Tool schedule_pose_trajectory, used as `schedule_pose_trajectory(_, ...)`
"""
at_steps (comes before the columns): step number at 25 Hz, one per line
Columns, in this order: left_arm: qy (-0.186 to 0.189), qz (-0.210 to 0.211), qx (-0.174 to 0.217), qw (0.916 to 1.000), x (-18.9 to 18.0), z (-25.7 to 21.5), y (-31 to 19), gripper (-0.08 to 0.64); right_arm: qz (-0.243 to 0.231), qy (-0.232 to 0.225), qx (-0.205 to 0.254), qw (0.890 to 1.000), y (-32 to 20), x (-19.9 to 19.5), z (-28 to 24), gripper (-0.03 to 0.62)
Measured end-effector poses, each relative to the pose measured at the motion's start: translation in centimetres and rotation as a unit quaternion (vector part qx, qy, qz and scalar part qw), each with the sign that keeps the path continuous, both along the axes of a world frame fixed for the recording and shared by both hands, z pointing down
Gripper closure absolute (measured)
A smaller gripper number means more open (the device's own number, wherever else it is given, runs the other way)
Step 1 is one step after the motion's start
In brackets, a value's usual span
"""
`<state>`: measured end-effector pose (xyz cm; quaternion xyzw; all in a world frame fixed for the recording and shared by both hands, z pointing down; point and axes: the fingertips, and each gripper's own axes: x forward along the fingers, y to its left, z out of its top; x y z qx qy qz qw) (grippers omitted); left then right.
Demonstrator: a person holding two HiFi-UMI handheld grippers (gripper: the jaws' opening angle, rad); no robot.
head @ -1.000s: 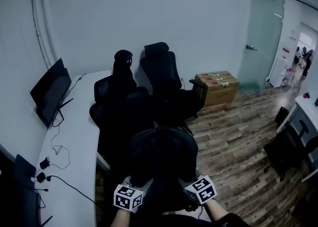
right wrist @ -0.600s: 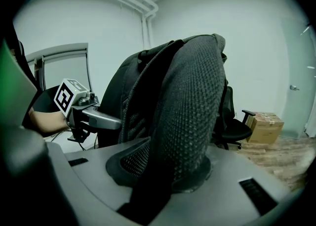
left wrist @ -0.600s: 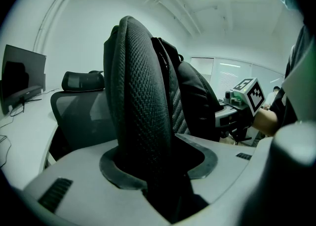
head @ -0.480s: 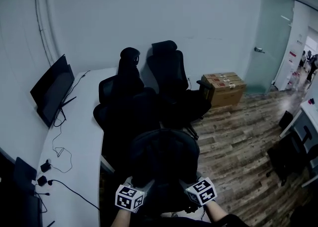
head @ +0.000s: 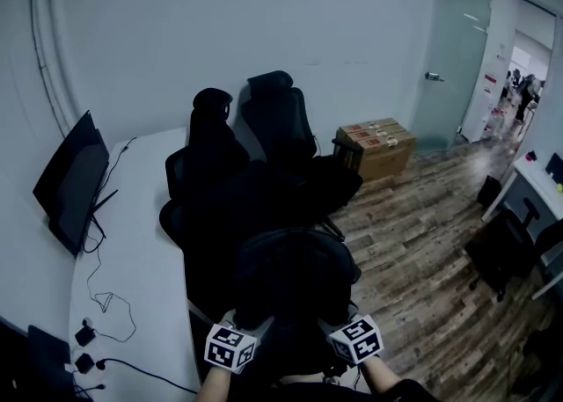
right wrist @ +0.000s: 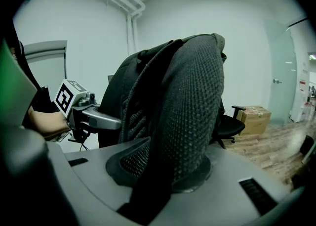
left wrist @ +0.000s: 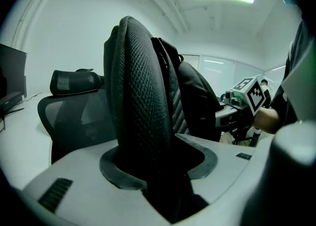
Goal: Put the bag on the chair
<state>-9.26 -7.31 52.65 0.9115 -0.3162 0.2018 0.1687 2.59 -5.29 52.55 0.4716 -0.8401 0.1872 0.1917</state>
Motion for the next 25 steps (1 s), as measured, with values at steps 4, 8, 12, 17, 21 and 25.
schedule_pose_trajectory(4,0.003,0.018,0.001,0.9998,-1.7,0.2,-1.7,0.353,0.019,0.004,0.0,1.0,-1.3,-1.8,0.2,0.477)
schedule_pose_trajectory(8,0.011,0.031,0.003,0.9995,-2.8,0.5,-3.4,0.353,0.034,0.015,0.003,0.999,-2.6,-2.8,0.2,0.477)
schedule_pose_trajectory(12,0.021,0.036,0.009,0.9991,-3.2,0.7,-5.0,0.353,0.039,0.022,0.007,0.999,-4.2,-3.4,0.2,0.477)
schedule_pose_trajectory(17,0.026,0.034,0.012,0.999,-3.4,1.6,-7.9,0.353,0.039,0.03,0.013,0.999,-7.2,-3.4,1.1,0.477)
schedule_pose_trajectory(21,0.021,0.029,0.007,0.9993,-3.1,2.7,-10.2,0.351,0.033,0.029,0.001,0.999,-9.6,-2.9,2.4,0.477)
schedule_pose_trajectory(25,0.015,0.022,-0.004,0.9996,-2.3,3.9,-12.4,0.351,0.024,0.014,-0.011,1.0,-12.1,-2.2,3.8,0.477)
